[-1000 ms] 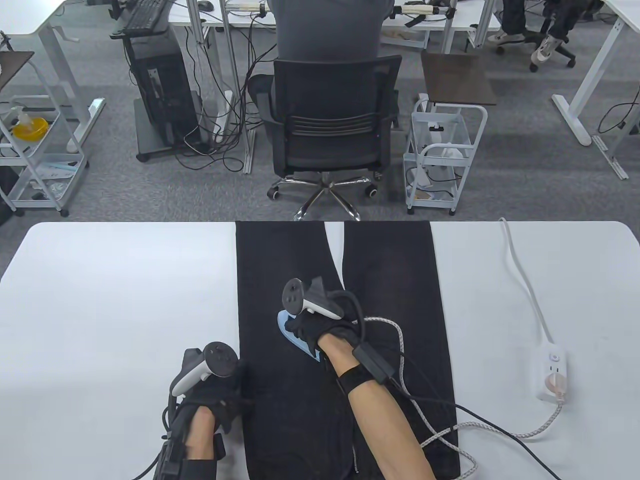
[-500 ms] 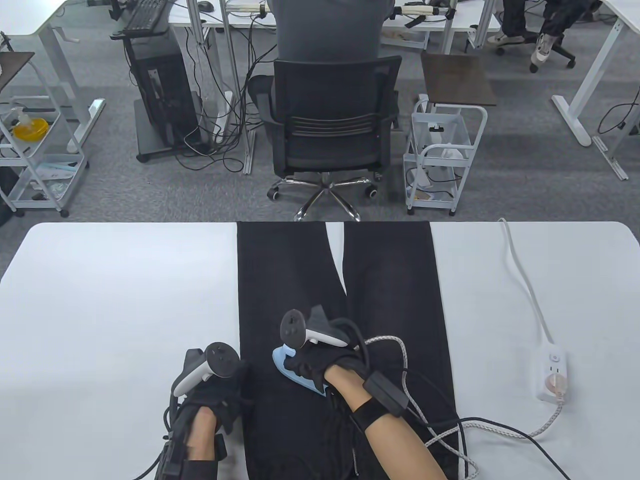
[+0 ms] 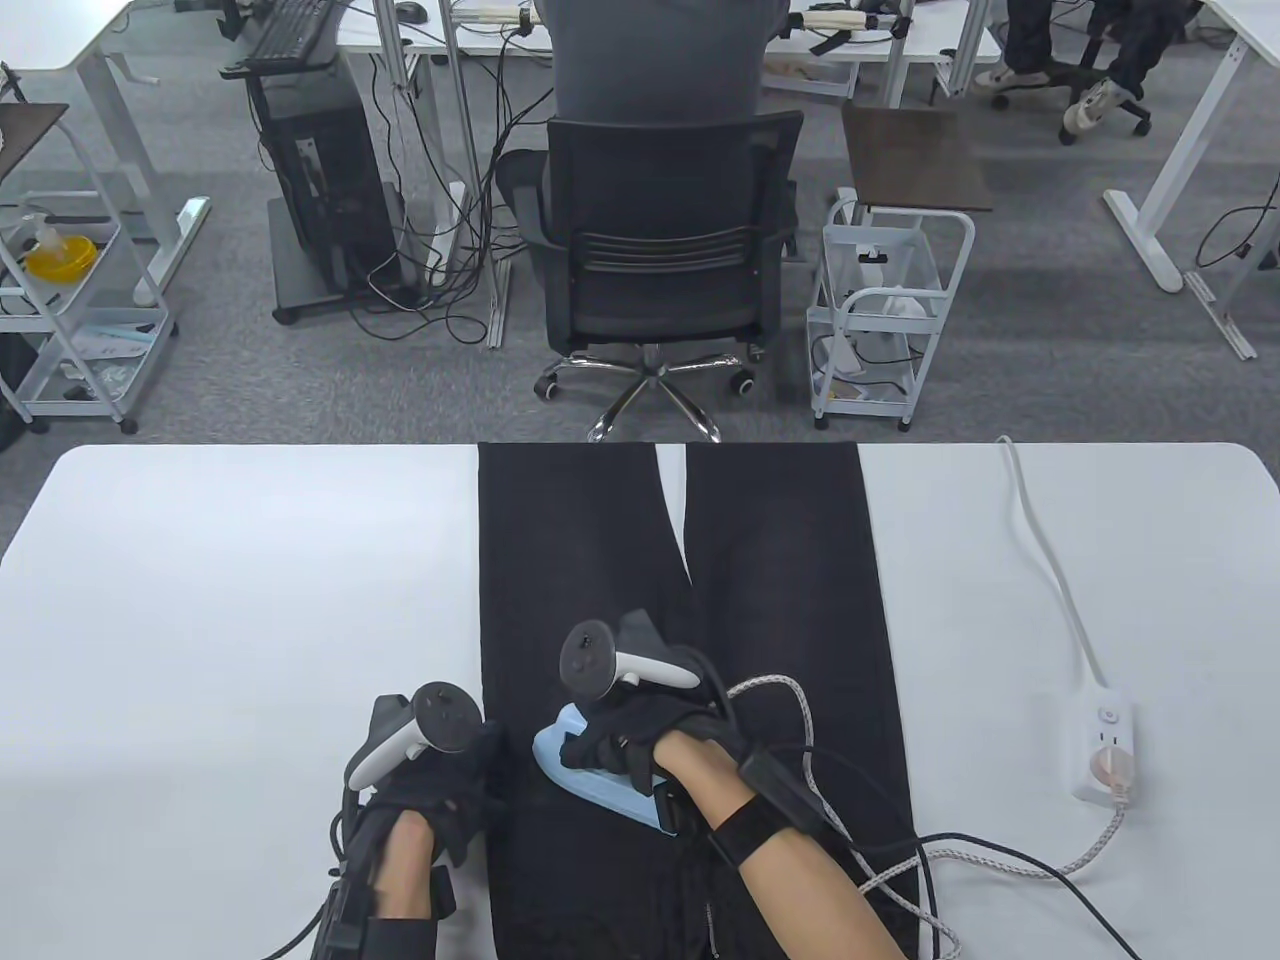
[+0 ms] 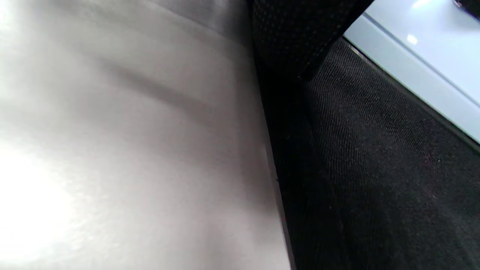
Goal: Iron trousers with electric iron on table
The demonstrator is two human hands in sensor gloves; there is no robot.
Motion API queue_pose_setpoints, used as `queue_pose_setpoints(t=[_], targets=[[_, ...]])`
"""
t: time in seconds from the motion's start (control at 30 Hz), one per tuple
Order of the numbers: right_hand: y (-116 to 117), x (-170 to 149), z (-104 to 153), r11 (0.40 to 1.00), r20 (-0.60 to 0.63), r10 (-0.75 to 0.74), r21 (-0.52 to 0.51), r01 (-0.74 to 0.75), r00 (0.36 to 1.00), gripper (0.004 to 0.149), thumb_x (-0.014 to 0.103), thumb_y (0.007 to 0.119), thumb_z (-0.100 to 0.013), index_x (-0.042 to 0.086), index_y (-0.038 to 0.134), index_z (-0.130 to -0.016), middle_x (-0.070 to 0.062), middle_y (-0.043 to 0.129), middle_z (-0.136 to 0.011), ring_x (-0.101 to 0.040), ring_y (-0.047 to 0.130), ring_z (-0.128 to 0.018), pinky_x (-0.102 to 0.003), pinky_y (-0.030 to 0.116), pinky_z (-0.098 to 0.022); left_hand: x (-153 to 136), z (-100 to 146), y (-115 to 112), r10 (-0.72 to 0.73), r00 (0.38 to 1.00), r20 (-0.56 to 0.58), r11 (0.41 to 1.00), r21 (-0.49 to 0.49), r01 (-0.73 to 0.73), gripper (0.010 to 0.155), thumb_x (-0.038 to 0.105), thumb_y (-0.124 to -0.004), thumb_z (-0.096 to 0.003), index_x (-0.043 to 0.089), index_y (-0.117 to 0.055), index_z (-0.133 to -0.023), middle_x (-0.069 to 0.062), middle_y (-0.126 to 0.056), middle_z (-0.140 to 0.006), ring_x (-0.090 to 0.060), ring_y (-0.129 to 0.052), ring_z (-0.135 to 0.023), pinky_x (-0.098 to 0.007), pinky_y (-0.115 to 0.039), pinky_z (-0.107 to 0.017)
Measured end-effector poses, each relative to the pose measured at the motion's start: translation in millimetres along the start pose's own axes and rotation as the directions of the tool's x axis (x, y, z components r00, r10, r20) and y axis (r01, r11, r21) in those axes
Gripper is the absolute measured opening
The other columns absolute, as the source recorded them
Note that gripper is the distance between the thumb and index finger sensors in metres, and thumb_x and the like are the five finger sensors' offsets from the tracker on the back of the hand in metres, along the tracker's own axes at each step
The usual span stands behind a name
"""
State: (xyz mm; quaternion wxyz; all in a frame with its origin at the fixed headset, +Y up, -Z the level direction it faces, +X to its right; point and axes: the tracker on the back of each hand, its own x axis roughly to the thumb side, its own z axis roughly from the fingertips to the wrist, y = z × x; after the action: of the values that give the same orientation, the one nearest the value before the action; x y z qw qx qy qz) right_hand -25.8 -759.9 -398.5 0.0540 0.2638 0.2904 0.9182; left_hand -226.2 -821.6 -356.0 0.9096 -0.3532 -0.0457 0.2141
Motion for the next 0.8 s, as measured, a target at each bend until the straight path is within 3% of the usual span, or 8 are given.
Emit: queue_pose_setpoints(t=[0.17, 0.23, 0.4, 0.57, 0.8], targets=[[28.0, 33.9, 32.6, 0.989, 0.078, 0.143, -0.047, -0.14, 0.987, 0.046, 0.046, 0.08, -0.059, 0.008, 0.071, -0.083, 0.006, 0.093, -0.043, -0.011, 0.097, -0.026, -0.045, 0.089, -0.035, -5.8, 2.2, 1.0, 0.025, 1.0, -0.003, 1.0, 0.01, -0.025, 0.09, 0.032, -0.085, -0.0584, 0.02, -0.017, -0.116, -0.017, 0.004, -0.116, -0.053, 0.008, -0.098, -0.084, -0.014, -0.057], [47.0, 47.3, 46.7, 0.995, 0.179, 0.104, -0.013, -0.103, 0.978, 0.046, 0.046, 0.08, -0.058, 0.008, 0.071, -0.083, 0.005, 0.093, -0.043, -0.011, 0.097, -0.025, -0.046, 0.088, -0.035, -8.0, 2.5, 1.1, 0.032, 0.999, -0.008, 0.999, 0.013, -0.032, 0.092, 0.032, -0.086, -0.0579, 0.021, -0.016, -0.116, -0.016, 0.004, -0.115, -0.052, 0.008, -0.098, -0.084, -0.014, -0.057], [66.0, 66.2, 81.1, 0.955, 0.199, 0.282, -0.157, -0.253, 0.939, 0.047, 0.047, 0.08, -0.058, 0.009, 0.071, -0.083, 0.007, 0.093, -0.043, -0.009, 0.097, -0.025, -0.044, 0.09, -0.034, -9.4, 2.4, 0.8, 0.044, 0.999, -0.003, 0.999, 0.011, -0.044, 0.093, 0.032, -0.086, -0.0579, 0.021, -0.015, -0.116, -0.016, 0.005, -0.115, -0.052, 0.01, -0.097, -0.083, -0.012, -0.056], [62.8, 64.8, 77.7, 0.94, 0.207, 0.325, -0.179, -0.291, 0.923, 0.048, 0.048, 0.08, -0.057, 0.009, 0.072, -0.083, 0.007, 0.093, -0.042, -0.009, 0.098, -0.025, -0.044, 0.09, -0.034, -9.1, 3.3, 0.2, 0.046, 0.999, 0.0, 0.999, 0.007, -0.046, 0.093, 0.032, -0.085, -0.0578, 0.021, -0.013, -0.116, -0.016, 0.007, -0.114, -0.052, 0.012, -0.096, -0.083, -0.01, -0.055], [31.1, 48.7, 35.1, 0.891, 0.103, 0.39, -0.291, -0.347, 0.915, 0.047, 0.049, 0.079, -0.056, 0.01, 0.073, -0.082, 0.008, 0.093, -0.042, -0.009, 0.097, -0.024, -0.045, 0.09, -0.034, -8.5, 2.8, 0.3, 0.043, 0.999, 0.0, 0.999, 0.005, -0.043, 0.093, 0.033, -0.084, -0.0584, 0.022, -0.011, -0.115, -0.016, 0.008, -0.114, -0.052, 0.012, -0.096, -0.084, -0.011, -0.055]])
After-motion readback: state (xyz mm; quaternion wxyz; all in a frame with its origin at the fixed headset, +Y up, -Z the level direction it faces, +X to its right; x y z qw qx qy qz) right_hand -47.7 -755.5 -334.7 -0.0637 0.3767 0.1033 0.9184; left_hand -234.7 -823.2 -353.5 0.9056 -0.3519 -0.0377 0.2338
